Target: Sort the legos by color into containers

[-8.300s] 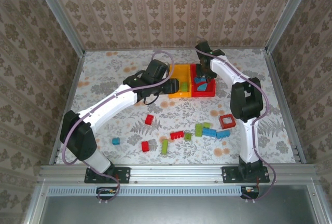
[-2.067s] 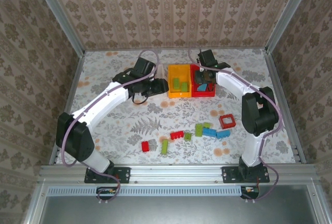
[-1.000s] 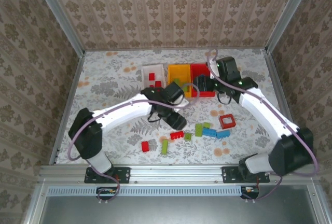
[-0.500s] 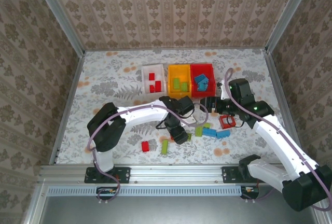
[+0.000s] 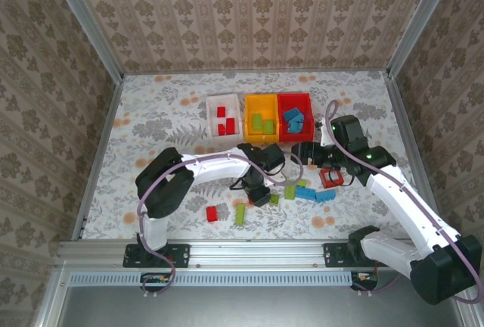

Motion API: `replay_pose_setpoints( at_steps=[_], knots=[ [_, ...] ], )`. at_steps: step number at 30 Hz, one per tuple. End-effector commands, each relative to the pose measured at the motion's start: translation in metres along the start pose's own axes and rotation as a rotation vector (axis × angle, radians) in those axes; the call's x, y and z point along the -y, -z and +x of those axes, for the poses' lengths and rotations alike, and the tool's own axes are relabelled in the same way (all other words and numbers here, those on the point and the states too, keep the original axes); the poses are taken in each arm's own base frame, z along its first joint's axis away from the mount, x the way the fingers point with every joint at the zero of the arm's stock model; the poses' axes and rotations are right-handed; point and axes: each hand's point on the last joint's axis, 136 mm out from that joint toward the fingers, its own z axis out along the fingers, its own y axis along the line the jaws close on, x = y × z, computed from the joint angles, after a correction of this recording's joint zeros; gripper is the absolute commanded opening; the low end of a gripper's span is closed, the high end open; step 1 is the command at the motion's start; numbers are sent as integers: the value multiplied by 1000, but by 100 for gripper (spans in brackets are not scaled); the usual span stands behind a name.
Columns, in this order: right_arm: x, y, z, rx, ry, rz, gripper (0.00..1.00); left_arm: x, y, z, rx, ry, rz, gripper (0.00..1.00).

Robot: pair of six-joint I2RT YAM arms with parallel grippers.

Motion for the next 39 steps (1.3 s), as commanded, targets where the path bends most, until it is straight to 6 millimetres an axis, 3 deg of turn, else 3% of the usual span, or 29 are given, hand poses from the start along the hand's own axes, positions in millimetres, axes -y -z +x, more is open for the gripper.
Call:
replay_pose_setpoints(
  at_steps=[1, 4, 7, 12, 16, 20, 23, 26, 35, 39],
  knots=[
    [-21, 3, -5, 4, 16, -96, 80, -17, 8, 0, 22, 56, -80, 28],
    [-27, 4, -10, 18, 53, -112, 79, -36, 32, -6, 88, 137, -121, 25],
    [-46, 5, -17, 46, 152, -151, 79, -66, 66, -12, 174, 268, -145, 24],
    [-105, -2, -21, 124, 415, -236, 79, -143, 123, -17, 326, 560, -164, 23],
    [-148, -16, -35, 209, 540, -277, 82, -203, 147, -21, 430, 749, -151, 22],
    [-165, -38, -59, 236, 556, -245, 82, -255, 153, -35, 484, 866, -134, 22],
    [-168, -53, -74, 238, 562, -206, 82, -293, 146, -43, 496, 939, -123, 22],
    [-170, -61, -82, 226, 578, -181, 82, -314, 135, -56, 503, 984, -91, 22],
    [-158, -67, -81, 210, 530, -159, 82, -336, 112, -83, 520, 1024, -22, 30],
    [-150, -69, -77, 196, 516, -146, 82, -331, 115, -85, 528, 1028, 1, 42]
  ],
)
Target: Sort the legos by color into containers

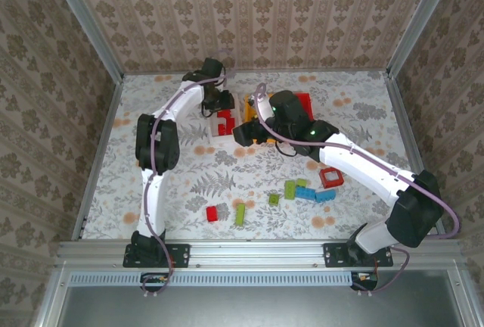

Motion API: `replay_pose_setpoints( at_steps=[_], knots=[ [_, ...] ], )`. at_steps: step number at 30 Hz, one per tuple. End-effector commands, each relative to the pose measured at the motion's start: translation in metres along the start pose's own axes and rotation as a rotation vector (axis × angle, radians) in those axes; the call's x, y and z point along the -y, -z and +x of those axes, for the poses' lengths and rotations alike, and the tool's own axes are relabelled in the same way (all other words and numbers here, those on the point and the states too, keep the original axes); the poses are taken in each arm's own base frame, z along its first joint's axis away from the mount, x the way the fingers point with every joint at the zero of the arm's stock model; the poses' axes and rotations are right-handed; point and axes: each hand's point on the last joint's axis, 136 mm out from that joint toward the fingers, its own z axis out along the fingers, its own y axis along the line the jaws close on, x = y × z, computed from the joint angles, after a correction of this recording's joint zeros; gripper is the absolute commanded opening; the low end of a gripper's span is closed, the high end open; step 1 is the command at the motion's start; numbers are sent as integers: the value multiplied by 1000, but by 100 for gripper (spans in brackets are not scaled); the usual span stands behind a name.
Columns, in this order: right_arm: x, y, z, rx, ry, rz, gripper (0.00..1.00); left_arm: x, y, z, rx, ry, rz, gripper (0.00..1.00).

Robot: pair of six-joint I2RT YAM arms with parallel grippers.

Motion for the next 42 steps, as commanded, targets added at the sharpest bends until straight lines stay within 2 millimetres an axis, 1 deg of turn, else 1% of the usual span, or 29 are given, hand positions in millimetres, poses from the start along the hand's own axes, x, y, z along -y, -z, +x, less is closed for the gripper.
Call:
replay_pose_setpoints(
  at_steps=[1, 3, 5, 8, 10, 11, 12, 13, 14, 15, 16, 17, 18, 19, 20, 22, 24, 26, 28, 31, 33, 36, 40, 42],
  knots=[
    [8, 2, 4, -1, -19, 33, 82, 12, 16, -9, 26, 14, 46, 47],
    [11, 4, 7, -4, -23, 41, 83, 13, 27, -9, 42, 13, 41, 54],
    [15, 5, 12, -13, -23, 54, 83, 13, 39, -8, 57, 11, 38, 56],
    [22, 10, 21, -31, -19, 87, 83, 17, 61, -5, 87, 14, 45, 55],
    [28, 13, 34, -57, -29, 110, 83, 20, 77, -1, 111, 14, 50, 55],
    [30, 12, 46, -87, -37, 119, 82, 22, 87, 2, 126, 14, 54, 55],
    [28, 20, 50, -92, -42, 118, 82, 24, 95, 8, 134, 8, 57, 55],
    [27, 22, 62, -122, -46, 119, 81, 26, 103, 15, 142, 0, 57, 56],
    [24, 23, 73, -155, -39, 117, 81, 28, 109, 23, 145, -7, 56, 57],
    [16, 23, 88, -195, -11, 105, 81, 30, 117, 32, 152, -19, 56, 58],
    [6, 23, 102, -235, 31, 88, 81, 30, 125, 44, 158, -29, 50, 58],
    [-4, 23, 115, -267, 67, 68, 81, 25, 133, 53, 169, -30, 37, 59],
    [-16, 22, 129, -305, 98, 39, 81, 33, 140, 72, 169, -63, 37, 59],
    [-27, 21, 142, -343, 108, 13, 81, 29, 144, 89, 165, -77, 13, 60],
    [-34, 19, 152, -375, 99, 1, 82, 27, 153, 101, 178, -89, -1, 60],
    [-48, 15, 168, -425, 42, -18, 81, 18, 165, 135, 182, -109, -26, 61],
    [-58, 6, 186, -478, -20, -19, 81, 10, 175, 165, 190, -125, -29, 61],
    [-63, 0, 199, -524, -86, 7, 81, 1, 183, 193, 195, -131, -25, 61],
    [-61, -6, 212, -575, -171, 64, 81, -10, 192, 218, 196, -129, -27, 62],
    [-61, -12, 227, -634, -288, 126, 80, -24, 207, 242, 191, -119, -28, 62],
    [-62, -17, 233, -658, -366, 155, 79, -30, 215, 252, 193, -125, -27, 62],
    [-68, -26, 238, -672, -451, 187, 79, -35, 227, 262, 192, -151, -16, 63],
    [-76, -38, 242, -688, -521, 240, 78, -38, 240, 275, 192, -172, 9, 63],
    [-73, -36, 256, -754, -557, 307, 77, -40, 246, 280, 203, -171, 24, 63]
  ],
)
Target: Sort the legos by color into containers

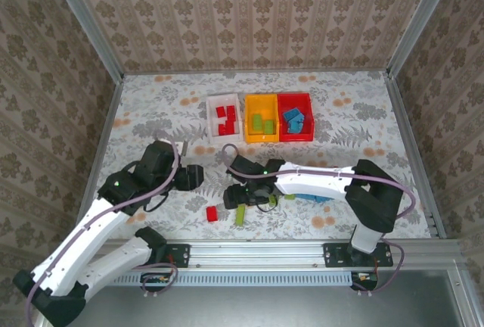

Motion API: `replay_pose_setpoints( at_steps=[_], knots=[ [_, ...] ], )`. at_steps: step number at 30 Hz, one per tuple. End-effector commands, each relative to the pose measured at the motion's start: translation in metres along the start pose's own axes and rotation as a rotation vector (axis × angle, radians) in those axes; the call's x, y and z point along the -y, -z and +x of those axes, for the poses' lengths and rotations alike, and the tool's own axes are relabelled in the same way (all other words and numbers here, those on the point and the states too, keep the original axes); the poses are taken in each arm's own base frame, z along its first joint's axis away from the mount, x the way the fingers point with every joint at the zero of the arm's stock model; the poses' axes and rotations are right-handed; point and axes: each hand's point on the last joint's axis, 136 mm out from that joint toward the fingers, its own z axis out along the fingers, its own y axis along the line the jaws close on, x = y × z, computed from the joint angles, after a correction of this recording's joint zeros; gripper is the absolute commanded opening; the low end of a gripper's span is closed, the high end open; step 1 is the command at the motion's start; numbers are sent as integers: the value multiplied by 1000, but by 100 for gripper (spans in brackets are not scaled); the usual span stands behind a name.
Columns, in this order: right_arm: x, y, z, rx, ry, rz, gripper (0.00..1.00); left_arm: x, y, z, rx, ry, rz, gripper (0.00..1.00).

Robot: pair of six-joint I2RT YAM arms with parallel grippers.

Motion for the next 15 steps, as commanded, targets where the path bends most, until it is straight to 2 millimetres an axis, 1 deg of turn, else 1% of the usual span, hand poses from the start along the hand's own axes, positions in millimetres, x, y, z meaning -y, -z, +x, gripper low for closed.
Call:
replay_pose_setpoints(
  at_steps=[1, 6, 10, 13, 15],
  knots=[
    [7, -11, 13, -78, -151, 96, 75, -8, 10, 21, -36, -19, -1, 63],
    [10, -24, 23, -130, -202, 163, 68, -9, 19, 28, -28, -19, 25, 64],
    [11, -26, 29, -156, -206, 198, 64, -7, 22, 28, -18, -18, 38, 64],
    [9, -30, 31, -176, -198, 194, 57, -7, 20, 28, -15, -5, 40, 64],
    [8, -33, 29, -179, -192, 186, 49, -6, 18, 28, -10, 9, 47, 64]
  ],
)
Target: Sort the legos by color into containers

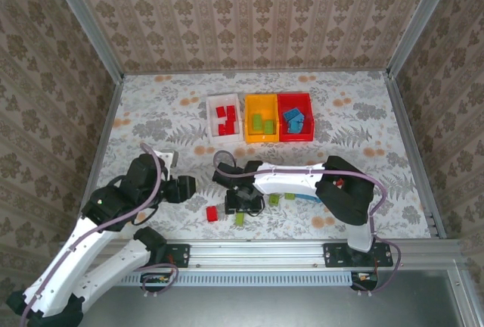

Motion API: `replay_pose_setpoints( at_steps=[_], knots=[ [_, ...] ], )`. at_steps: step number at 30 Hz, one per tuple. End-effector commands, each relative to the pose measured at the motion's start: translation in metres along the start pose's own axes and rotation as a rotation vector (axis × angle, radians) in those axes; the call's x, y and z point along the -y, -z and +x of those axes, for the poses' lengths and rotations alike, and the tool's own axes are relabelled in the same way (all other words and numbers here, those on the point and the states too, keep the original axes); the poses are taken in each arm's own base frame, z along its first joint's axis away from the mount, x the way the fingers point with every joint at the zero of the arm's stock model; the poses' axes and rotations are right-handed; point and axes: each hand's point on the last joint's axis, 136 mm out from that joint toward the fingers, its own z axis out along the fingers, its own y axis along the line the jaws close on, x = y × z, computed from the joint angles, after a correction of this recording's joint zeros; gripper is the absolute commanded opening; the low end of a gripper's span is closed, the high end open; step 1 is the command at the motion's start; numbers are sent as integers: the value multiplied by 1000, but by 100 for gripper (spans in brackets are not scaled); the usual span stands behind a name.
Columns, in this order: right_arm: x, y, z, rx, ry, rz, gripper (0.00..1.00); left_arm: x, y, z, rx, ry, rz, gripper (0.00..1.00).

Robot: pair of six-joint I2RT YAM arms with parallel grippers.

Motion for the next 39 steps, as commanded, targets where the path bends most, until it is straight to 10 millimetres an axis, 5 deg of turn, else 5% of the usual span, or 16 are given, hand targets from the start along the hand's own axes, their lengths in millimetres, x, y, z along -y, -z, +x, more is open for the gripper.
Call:
replay_pose_setpoints(
  at_steps=[1, 7, 13, 18, 23, 31, 39],
  knots=[
    [1, -4, 3, -39, -15, 22, 45, 2, -3, 4, -6, 13, 21, 64],
    [1, 8, -20, 32, 14, 1, 18, 13, -8, -4, 3, 18, 55, 63],
    [12, 63, -62, 197, 76, -8, 12, 33, -14, -34, 51, 11, 100, 62],
    [33, 117, -127, 351, 69, -43, 12, 56, -27, -69, 91, -3, 128, 62],
    [51, 148, -207, 481, 79, -80, 12, 75, -48, -98, 100, -33, 131, 62],
    [65, 145, -317, 582, 85, -120, 14, 95, -75, -127, 105, -69, 124, 62],
    [93, 120, -357, 549, 46, -1, 23, 103, -95, -131, 60, -97, 120, 62]
  ],
)
